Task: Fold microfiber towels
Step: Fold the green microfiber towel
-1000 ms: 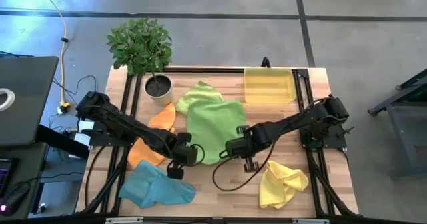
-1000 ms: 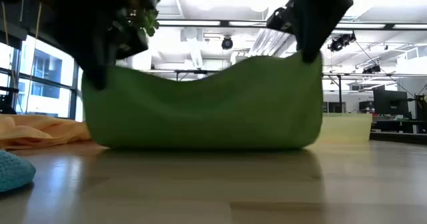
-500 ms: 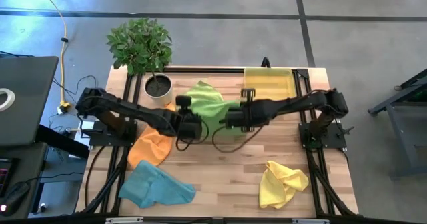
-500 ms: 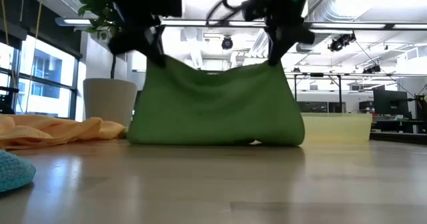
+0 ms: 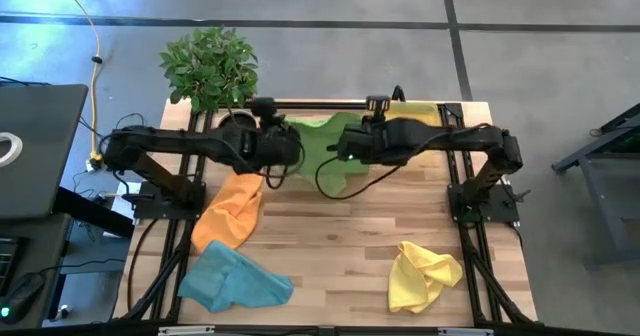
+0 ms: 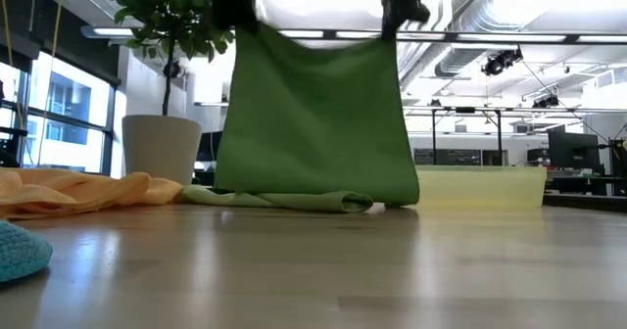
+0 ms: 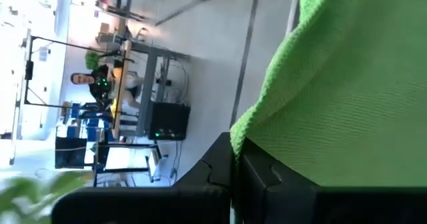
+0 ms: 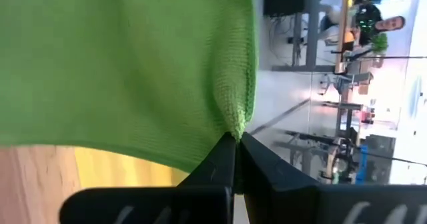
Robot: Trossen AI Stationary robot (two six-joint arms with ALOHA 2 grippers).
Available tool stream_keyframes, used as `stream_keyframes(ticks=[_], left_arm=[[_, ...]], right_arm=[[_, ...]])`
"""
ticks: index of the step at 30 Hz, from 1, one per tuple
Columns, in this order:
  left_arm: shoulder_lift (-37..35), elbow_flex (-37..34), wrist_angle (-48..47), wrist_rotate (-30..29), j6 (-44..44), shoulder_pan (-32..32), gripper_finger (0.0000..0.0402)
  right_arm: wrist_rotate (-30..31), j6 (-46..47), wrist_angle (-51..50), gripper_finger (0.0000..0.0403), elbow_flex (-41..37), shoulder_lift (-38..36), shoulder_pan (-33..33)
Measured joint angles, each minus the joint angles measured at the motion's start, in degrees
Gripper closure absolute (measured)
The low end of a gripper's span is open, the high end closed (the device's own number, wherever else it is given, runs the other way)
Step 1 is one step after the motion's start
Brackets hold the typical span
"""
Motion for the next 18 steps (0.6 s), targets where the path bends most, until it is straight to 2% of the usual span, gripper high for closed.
stream_keyframes(ticks=[5,11,18], left_arm=[[-3.5,7.0,0.1,0.2,2.4,-4.0,0.0401],[-6.3,12.5,0.2,1.9,2.1,-12.2,0.0401],[-5.9,12.7,-5.3,14.0,-11.0,-23.1,0.0401]], right_arm=[[-2.4,2.1,-5.6,0.0402,12.5,0.0,3.2],[-12.2,4.1,-6.2,0.0402,22.9,-0.1,8.9],[-24.8,14.0,-8.2,0.0402,24.4,0.0,16.5]])
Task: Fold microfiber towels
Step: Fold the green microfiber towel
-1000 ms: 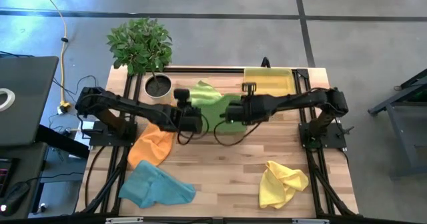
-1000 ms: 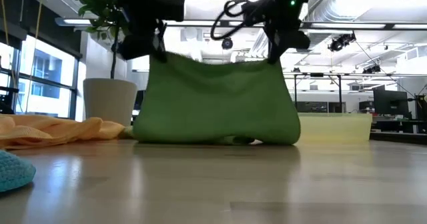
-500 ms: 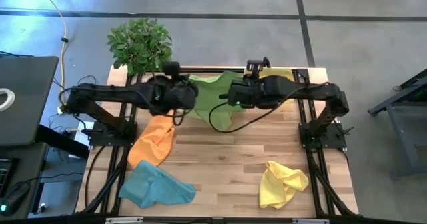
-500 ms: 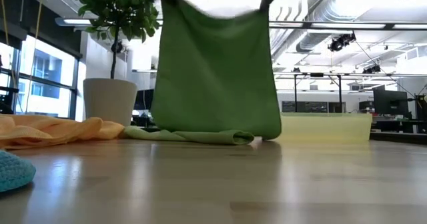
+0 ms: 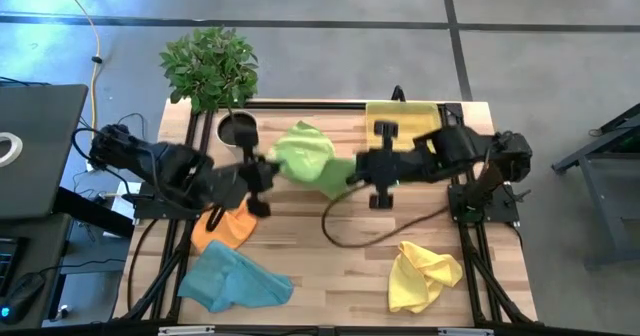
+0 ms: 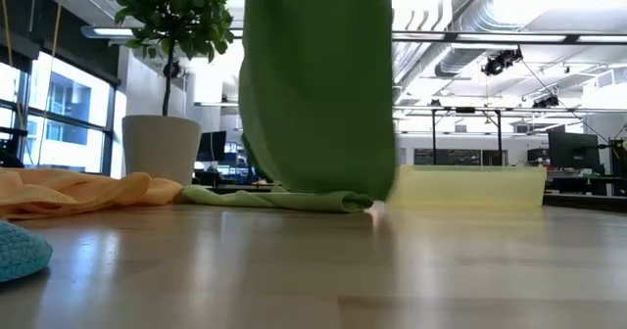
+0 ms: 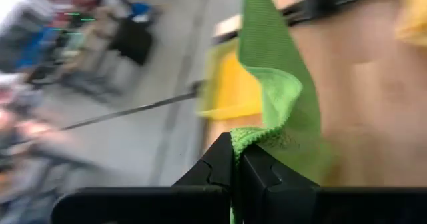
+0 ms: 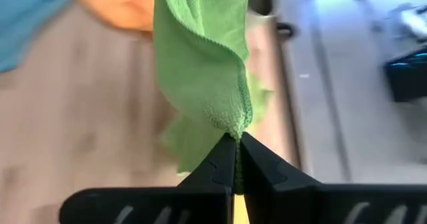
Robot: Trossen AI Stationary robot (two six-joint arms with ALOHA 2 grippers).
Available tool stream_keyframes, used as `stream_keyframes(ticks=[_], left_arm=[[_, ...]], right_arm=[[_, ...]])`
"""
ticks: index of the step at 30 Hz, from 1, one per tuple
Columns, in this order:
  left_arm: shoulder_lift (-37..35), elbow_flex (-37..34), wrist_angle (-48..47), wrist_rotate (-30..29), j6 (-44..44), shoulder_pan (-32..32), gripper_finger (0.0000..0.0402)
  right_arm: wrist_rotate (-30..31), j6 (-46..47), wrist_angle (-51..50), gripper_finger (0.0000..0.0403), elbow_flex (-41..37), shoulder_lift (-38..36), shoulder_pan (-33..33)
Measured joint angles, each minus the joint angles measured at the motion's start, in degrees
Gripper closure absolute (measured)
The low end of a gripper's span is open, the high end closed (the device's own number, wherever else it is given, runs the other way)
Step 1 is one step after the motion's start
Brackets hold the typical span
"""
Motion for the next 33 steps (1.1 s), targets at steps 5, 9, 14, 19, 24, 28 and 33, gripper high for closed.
stream_keyframes(ticks=[5,9,14,19,24,28,33], left_arm=[[2.3,0.0,-0.8,3.4,-3.5,-5.5,0.0401],[4.6,0.0,-2.0,3.2,-4.0,-6.2,0.0401],[7.9,0.0,-5.3,2.6,-5.9,-3.5,0.0401],[10.8,-3.2,-9.4,2.7,-11.9,0.1,0.0401],[11.8,-11.9,-9.0,2.8,-16.6,3.1,0.0401],[11.8,-19.5,-2.0,2.3,-18.5,5.1,0.0401],[12.1,-26.9,9.3,3.1,-16.5,7.8,0.0401]], right_arm=[[-1.0,3.1,1.0,0.0402,-4.0,0.1,4.4],[3.2,5.1,2.0,0.0402,-10.5,0.1,4.0],[4.2,4.5,8.5,0.0402,-23.0,0.1,0.1],[2.5,-1.0,26.2,0.0402,-37.3,0.1,-4.7],[-3.0,-6.0,48.2,0.0402,-51.0,0.1,-9.1],[-8.6,-6.6,63.1,0.0402,-59.9,0.1,-12.0],[-14.1,-5.0,74.5,0.0402,-67.4,0.1,-14.5]])
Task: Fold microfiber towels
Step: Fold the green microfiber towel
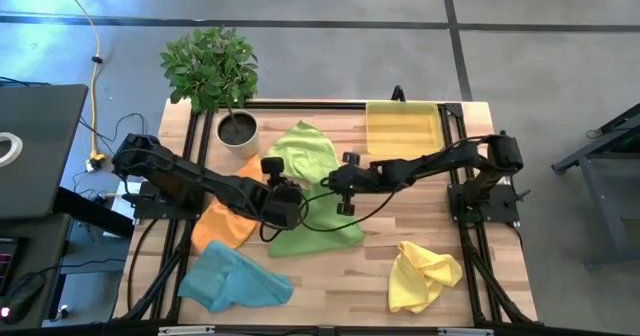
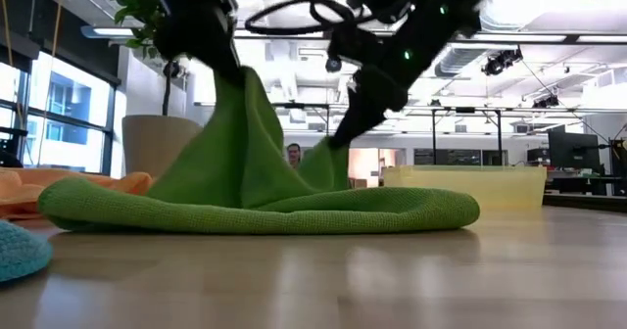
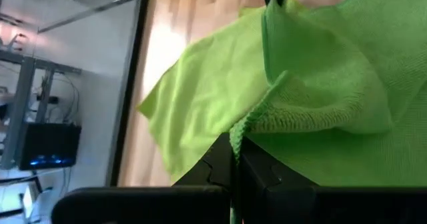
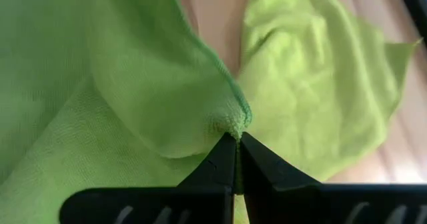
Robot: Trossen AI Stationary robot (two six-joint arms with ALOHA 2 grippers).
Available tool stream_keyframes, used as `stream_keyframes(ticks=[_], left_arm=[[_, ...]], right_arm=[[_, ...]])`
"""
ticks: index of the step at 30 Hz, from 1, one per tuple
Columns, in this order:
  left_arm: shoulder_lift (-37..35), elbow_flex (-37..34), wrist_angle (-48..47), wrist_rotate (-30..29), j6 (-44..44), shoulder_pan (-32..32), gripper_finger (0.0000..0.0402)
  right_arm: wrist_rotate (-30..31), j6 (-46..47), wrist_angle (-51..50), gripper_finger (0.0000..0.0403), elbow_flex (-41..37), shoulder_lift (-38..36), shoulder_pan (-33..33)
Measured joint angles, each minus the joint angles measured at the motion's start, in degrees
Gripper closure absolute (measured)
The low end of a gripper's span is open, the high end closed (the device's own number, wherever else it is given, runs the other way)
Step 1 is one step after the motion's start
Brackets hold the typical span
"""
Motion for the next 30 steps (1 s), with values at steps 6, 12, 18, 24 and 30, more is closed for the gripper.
stream_keyframes(ticks=[6,12,18,24,30], left_arm=[[3.0,-4.9,9.6,1.4,2.0,3.4,0.0401],[6.4,-5.1,12.1,1.6,3.8,5.3,0.0401],[7.8,-4.9,14.6,2.4,6.7,6.3,0.0401],[7.6,-5.0,16.6,0.1,11.6,8.4,0.0401],[7.6,-5.0,18.9,-3.9,15.8,12.7,0.0401]], right_arm=[[-2.4,1.5,6.0,0.0402,-4.9,1.1,-2.0],[-3.8,0.9,9.3,0.0402,-5.5,5.3,-4.1],[-5.3,-0.5,13.3,0.0402,-5.5,9.6,-6.9],[-5.6,-6.0,18.7,0.0402,-5.5,11.6,-11.1],[-5.5,-11.7,21.7,0.0402,-5.6,11.7,-18.1]])
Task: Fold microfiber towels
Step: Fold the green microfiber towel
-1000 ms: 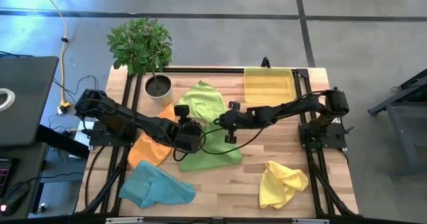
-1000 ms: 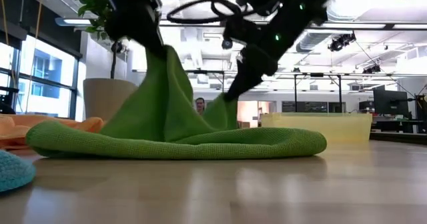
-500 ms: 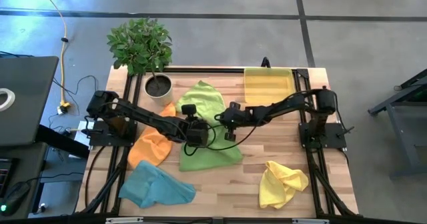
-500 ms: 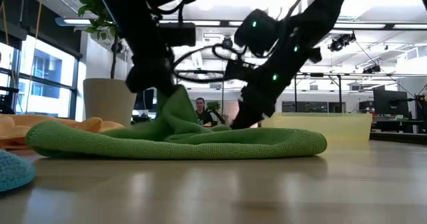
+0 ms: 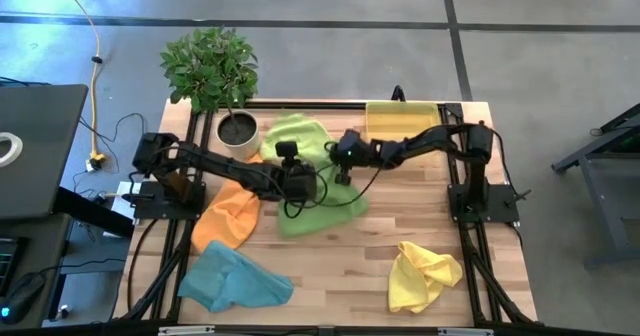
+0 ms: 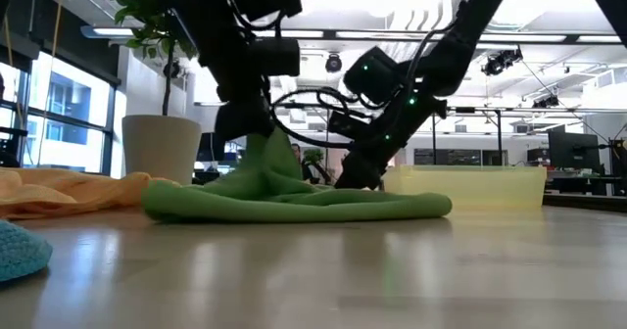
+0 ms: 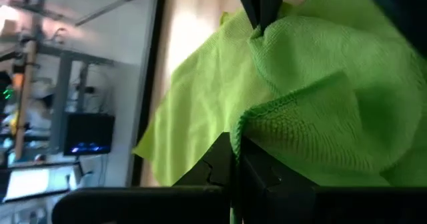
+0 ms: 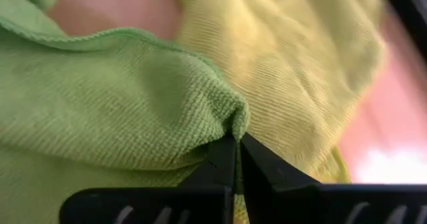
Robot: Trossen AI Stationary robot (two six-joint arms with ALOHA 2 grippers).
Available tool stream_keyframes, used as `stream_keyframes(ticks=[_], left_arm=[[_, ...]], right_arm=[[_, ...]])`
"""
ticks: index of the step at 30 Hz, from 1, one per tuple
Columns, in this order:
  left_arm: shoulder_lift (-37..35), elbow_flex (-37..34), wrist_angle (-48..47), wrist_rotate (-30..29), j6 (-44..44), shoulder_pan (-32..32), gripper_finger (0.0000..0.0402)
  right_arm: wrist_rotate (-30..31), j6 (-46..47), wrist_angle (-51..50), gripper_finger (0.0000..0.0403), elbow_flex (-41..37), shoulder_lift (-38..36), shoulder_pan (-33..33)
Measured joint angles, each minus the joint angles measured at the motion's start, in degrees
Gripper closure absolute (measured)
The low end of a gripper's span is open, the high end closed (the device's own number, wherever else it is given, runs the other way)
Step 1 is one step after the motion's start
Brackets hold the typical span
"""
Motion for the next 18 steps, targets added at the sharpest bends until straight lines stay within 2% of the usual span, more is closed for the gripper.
stream_keyframes(ticks=[8,10,14,18], left_arm=[[0.0,0.0,1.2,-0.2,1.2,5.7,0.0401],[-0.2,0.0,1.1,-0.2,1.3,5.7,0.0401],[-2.1,0.1,0.5,0.6,2.5,4.9,0.0401],[-5.1,0.0,0.0,0.6,6.7,3.8,0.0401]], right_arm=[[0.4,-1.2,-0.3,0.0402,0.0,-0.6,-5.8],[0.7,-1.3,-1.4,0.0402,-0.1,-2.1,-5.0],[5.0,-4.0,-5.5,0.0402,-0.1,-7.9,-1.8],[6.4,-4.2,-13.7,0.0402,-0.1,-15.3,0.9]])
